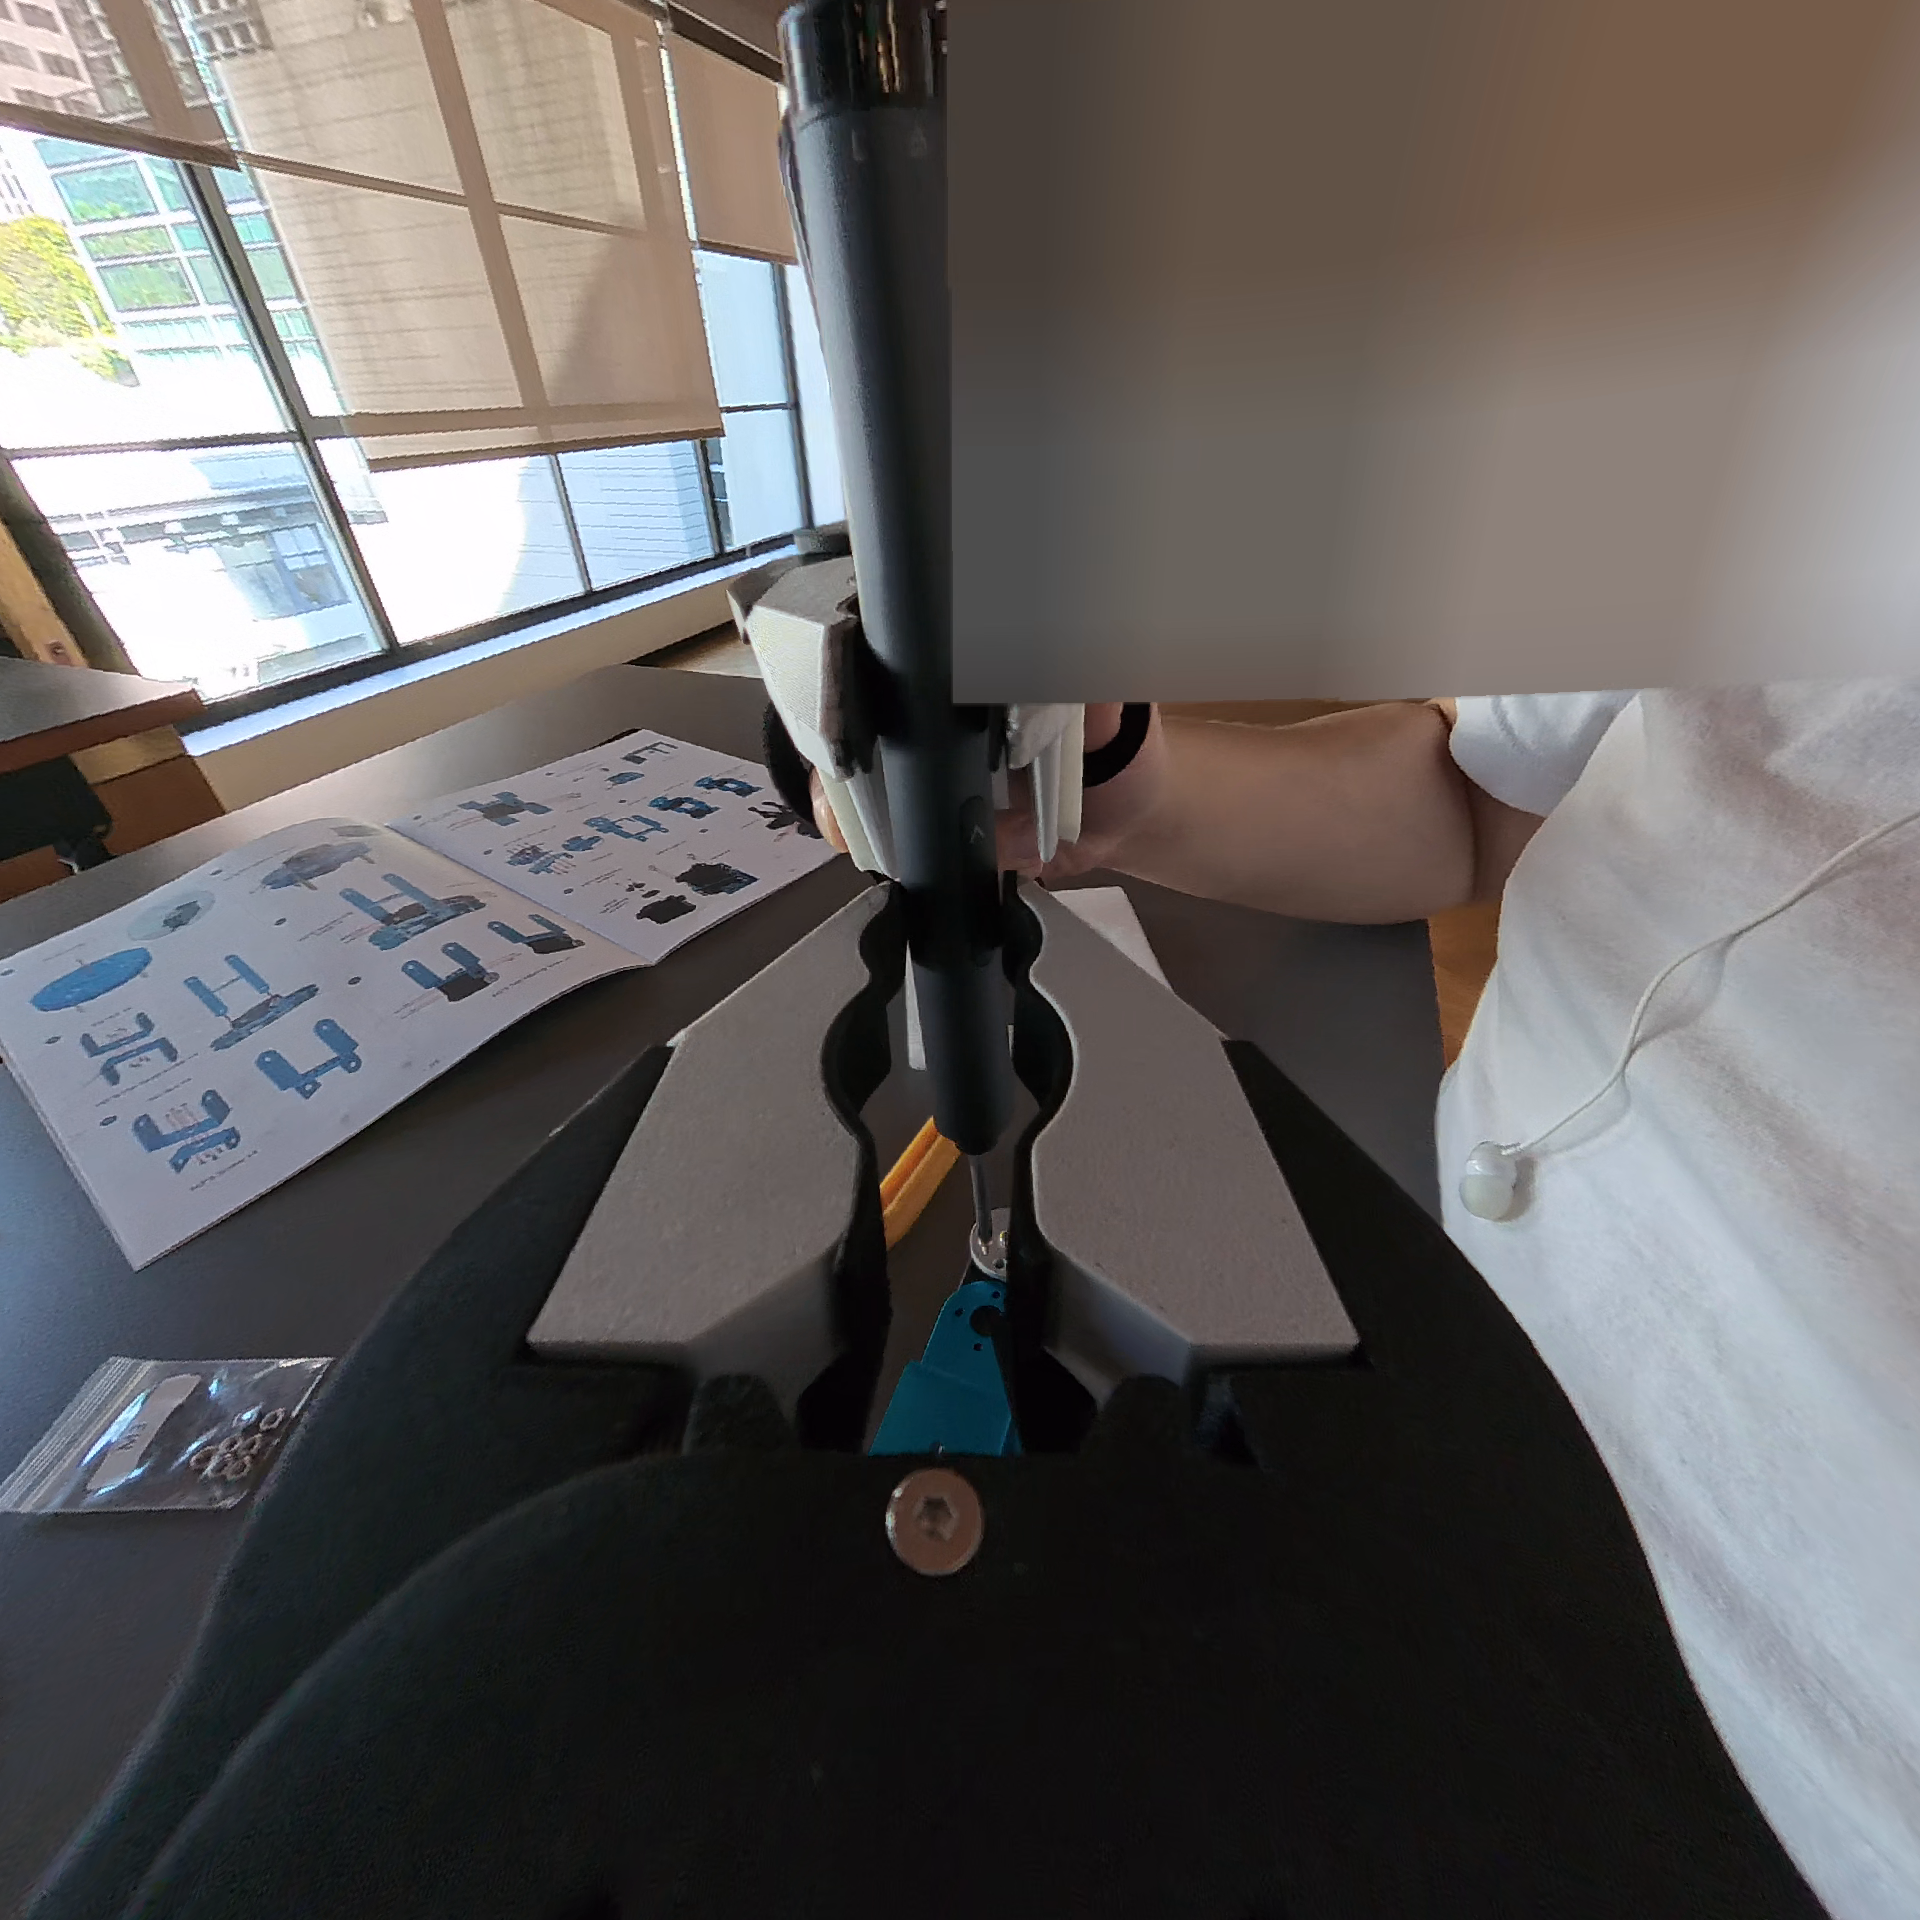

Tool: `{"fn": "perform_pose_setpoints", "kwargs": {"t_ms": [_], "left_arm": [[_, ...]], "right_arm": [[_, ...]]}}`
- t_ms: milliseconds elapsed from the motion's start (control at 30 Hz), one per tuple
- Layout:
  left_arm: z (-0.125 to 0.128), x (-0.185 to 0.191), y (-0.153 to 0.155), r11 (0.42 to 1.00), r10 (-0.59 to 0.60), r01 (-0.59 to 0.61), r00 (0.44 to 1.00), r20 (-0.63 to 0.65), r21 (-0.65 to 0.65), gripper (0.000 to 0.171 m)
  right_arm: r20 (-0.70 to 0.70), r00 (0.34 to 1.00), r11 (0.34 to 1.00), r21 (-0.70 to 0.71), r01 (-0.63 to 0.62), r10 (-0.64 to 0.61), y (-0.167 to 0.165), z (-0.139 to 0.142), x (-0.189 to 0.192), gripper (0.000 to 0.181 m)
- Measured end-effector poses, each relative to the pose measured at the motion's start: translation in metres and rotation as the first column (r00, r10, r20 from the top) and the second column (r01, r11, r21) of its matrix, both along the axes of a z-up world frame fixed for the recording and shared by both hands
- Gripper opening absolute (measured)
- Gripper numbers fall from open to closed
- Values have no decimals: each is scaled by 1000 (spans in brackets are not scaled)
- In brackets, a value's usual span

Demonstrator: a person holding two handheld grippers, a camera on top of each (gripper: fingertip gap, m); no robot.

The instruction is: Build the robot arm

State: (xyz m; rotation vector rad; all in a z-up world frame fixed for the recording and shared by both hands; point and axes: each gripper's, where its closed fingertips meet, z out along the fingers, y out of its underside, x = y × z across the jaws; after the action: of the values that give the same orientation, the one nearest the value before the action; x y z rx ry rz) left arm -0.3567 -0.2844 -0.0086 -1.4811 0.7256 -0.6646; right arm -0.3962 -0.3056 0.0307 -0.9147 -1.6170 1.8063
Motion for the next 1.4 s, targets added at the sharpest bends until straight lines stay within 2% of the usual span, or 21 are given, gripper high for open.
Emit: {"fn": "perform_pose_setpoints", "kwargs": {"t_ms": [233,300,433,500,600,800,900,933,1100,1167,1267,1333,1400], "left_arm": [[8,-4,8,995,104,-104,995,12,9,16],[8,-6,12,989,146,-146,989,18,-2,16],[5,-10,21,976,214,-213,976,43,-36,16],[4,-13,24,967,252,-250,967,38,-48,16],[4,-16,27,956,292,-291,956,30,-47,16],[3,-16,28,945,322,-320,947,23,-63,16],[3,-15,28,944,325,-324,946,14,-66,16],[3,-14,27,945,322,-321,947,11,-65,16],[3,-9,20,966,252,-249,967,31,-76,19],[8,-9,14,980,188,-182,979,81,-83,39],[5,-13,6,992,89,-80,992,88,-98,38],[5,-11,0,995,4,5,995,95,-95,31],[5,-11,1,994,-32,42,995,97,-103,32]], "right_arm": [[-9,1000,999,-52,11,-12,4,11,-2,21],[-29,997,995,-70,64,-67,10,20,-2,35],[-43,969,969,-34,244,-245,29,29,-1,46],[-28,935,936,-20,352,-352,39,31,1,44],[-16,896,896,-27,443,-443,44,32,2,42],[73,882,885,26,466,-466,39,16,-8,41],[81,882,885,55,461,-465,36,9,-11,23],[72,884,887,57,458,-461,35,9,-11,16],[109,917,923,52,381,-384,30,6,-10,16],[120,930,937,33,346,-348,28,7,-9,16],[110,946,952,1,307,-306,26,12,-5,16],[99,952,957,-6,291,-289,25,16,-4,16],[96,958,962,-6,272,-271,24,17,-4,16]]}}
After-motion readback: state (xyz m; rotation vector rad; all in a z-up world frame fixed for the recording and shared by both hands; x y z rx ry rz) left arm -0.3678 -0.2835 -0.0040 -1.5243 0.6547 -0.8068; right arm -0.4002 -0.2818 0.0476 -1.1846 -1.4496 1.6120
